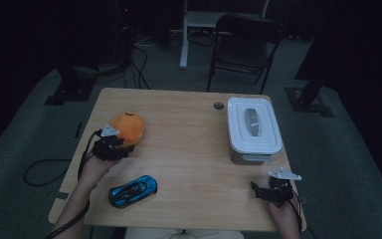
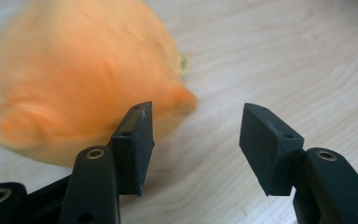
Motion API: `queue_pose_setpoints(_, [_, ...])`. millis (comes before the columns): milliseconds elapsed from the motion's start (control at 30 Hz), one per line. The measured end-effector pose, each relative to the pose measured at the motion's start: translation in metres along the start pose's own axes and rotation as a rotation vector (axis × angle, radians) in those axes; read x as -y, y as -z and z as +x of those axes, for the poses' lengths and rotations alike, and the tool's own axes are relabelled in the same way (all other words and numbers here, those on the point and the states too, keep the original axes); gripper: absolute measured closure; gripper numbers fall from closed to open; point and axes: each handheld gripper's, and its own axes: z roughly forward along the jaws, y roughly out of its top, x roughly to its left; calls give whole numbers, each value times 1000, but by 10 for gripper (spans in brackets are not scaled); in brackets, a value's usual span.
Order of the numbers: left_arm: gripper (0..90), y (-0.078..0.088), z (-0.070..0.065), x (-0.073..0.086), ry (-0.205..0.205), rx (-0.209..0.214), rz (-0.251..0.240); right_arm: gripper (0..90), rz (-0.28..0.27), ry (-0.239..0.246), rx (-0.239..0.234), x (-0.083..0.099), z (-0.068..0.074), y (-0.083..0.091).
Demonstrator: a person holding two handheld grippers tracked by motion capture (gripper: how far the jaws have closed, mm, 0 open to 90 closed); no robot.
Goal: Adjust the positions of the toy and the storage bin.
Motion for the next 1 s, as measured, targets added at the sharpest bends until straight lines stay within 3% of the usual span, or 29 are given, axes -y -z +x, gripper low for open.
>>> queue_pose_setpoints(167, [389, 6, 12, -14, 35, -54, -23, 156, 0, 0, 0, 0, 0, 0])
queue_pose_setpoints(200, [327, 5, 13, -17, 44, -62, -18, 156, 0, 0, 0, 0, 0, 0])
queue_pose_setpoints(367, [188, -4, 22, -35, 68, -142, 4, 157, 0, 0, 0, 0, 0, 0])
queue_pose_setpoints(433, [184, -9, 24, -41, 63, -190, 14, 156, 0, 0, 0, 0, 0, 0])
queue_pose_setpoints(600, [146, -24, 28, -49, 65, -179, 39, 156, 0, 0, 0, 0, 0, 0])
queue_pose_setpoints(733, [147, -34, 27, -47, 38, -157, 60, 157, 0, 0, 0, 0, 0, 0])
queue_pose_setpoints(767, [148, -37, 26, -46, 32, -176, 67, 156, 0, -1, 0, 0, 0, 0])
queue_pose_setpoints(900, [198, -43, 29, -41, 9, -203, 96, 157, 0, 0, 0, 0, 0, 0])
queue_pose_setpoints(1000, [252, -47, 31, -34, -18, -196, 94, 156, 0, 0, 0, 0, 0, 0])
